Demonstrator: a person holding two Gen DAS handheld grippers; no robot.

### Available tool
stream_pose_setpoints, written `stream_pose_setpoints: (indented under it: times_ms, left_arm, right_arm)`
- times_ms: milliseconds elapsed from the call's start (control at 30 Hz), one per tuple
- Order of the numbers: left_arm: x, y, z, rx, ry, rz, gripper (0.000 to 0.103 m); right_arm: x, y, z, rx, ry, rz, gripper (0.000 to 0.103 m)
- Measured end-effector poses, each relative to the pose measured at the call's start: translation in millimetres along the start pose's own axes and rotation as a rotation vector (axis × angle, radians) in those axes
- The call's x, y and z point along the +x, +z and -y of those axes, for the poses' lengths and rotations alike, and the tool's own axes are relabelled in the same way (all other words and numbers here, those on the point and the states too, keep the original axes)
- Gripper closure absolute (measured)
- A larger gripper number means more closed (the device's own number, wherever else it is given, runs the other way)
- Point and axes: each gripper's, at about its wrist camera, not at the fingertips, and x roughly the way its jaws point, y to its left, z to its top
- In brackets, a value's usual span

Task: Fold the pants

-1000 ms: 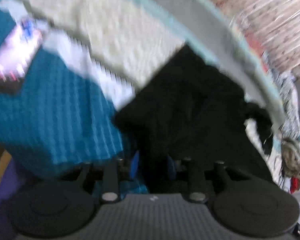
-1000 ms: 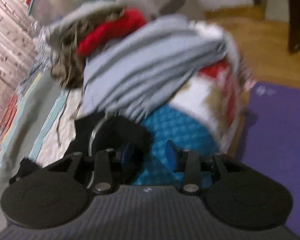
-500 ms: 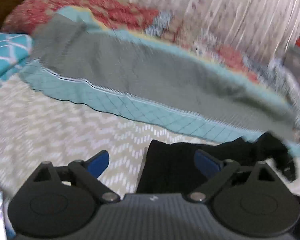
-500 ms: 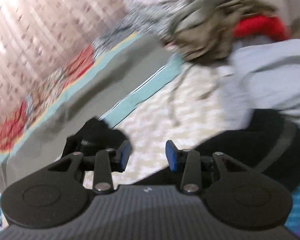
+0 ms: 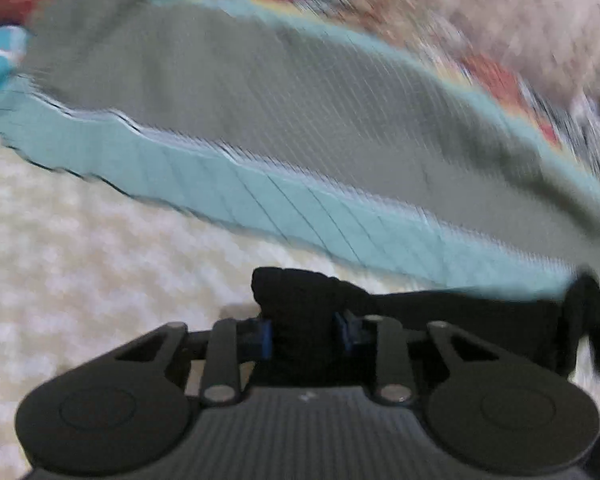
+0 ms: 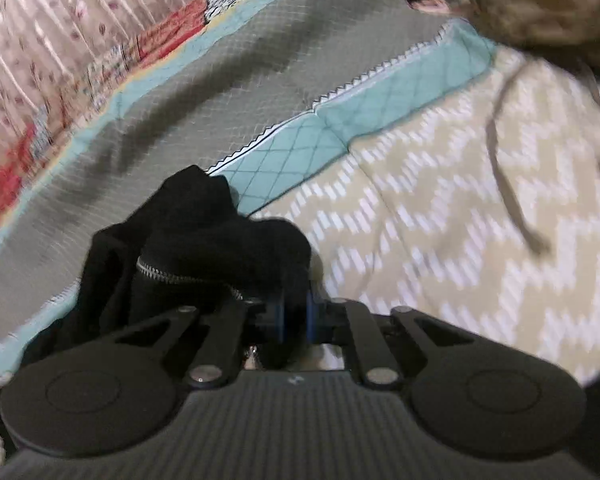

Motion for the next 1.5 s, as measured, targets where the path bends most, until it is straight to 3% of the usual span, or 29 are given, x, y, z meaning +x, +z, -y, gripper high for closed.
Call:
stream_pose_setpoints:
  times_ms: [133, 233, 433, 567, 733, 833, 933, 1033, 1100, 1133, 1167, 1200, 1267, 1367, 1500]
  left_arm:
    - [-42, 17, -46, -0.155, 0.021, 0.124, 0.077]
    - [-62, 22, -76, -0.257, 0.004, 0.158, 0.077]
    - [-65, 10, -91, -0.308, -0.009, 0.147, 0.077]
    - [-69, 21, -88, -0.346, -0.052, 0.172, 0.077]
    - [-95, 28, -96, -0.411, -0.123, 0.249, 0.077]
    - [-84, 37, -96, -0.411, -0.096, 0.235, 0.077]
    - [-54, 44, -92, -0.436, -0.072, 0.202, 0.077]
    - [-20, 46, -88, -0.451, 0.006, 0.184, 0.077]
    - [1, 42, -94, -0.517, 0.056, 0.166, 0.076]
    - [11, 39, -101, -0.569, 0.083, 0.150, 0.075]
    - [20, 35, -109, -0.624, 0.102, 0.126, 0.069]
    - [28, 30, -116, -0.665, 0.110, 0.102, 0.063]
    - [34, 23, -122, -0.685, 0.116, 0.072, 0.056]
    - [24, 24, -114, -0.599, 0.126, 0.072, 0.046]
    - [-13, 12, -99, -0.517, 0.051, 0.067, 0.041]
  right_arm:
    - [-41, 38, -11, -0.114, -0.127, 0.225, 0.091]
    - [-76, 70, -2, -0.113, -0.201, 0.368, 0.091]
    - [-99, 90, 13, -0.124, -0.300, 0.398, 0.091]
    - [-111, 86, 17, -0.124, -0.284, 0.398, 0.091]
    - [-133, 87, 7, -0.091, -0.211, 0.487, 0.091]
    - [-116, 107, -5, -0.109, -0.207, 0.460, 0.091]
    - [-69, 140, -21, -0.099, -0.185, 0.386, 0.091]
    - [-16, 173, -39, -0.069, -0.175, 0.331, 0.090]
    - [20, 193, -48, -0.025, -0.145, 0.282, 0.084]
    - [39, 198, -53, -0.023, -0.138, 0.246, 0.070]
    - [50, 197, -58, -0.019, -0.173, 0.228, 0.053]
    - [57, 194, -60, -0.016, -0.210, 0.233, 0.053]
    - [63, 182, -56, -0.017, -0.184, 0.253, 0.054]
    - [67, 160, -31, -0.001, -0.110, 0.214, 0.054]
    - [76, 141, 5, 0.070, -0.081, 0.190, 0.054]
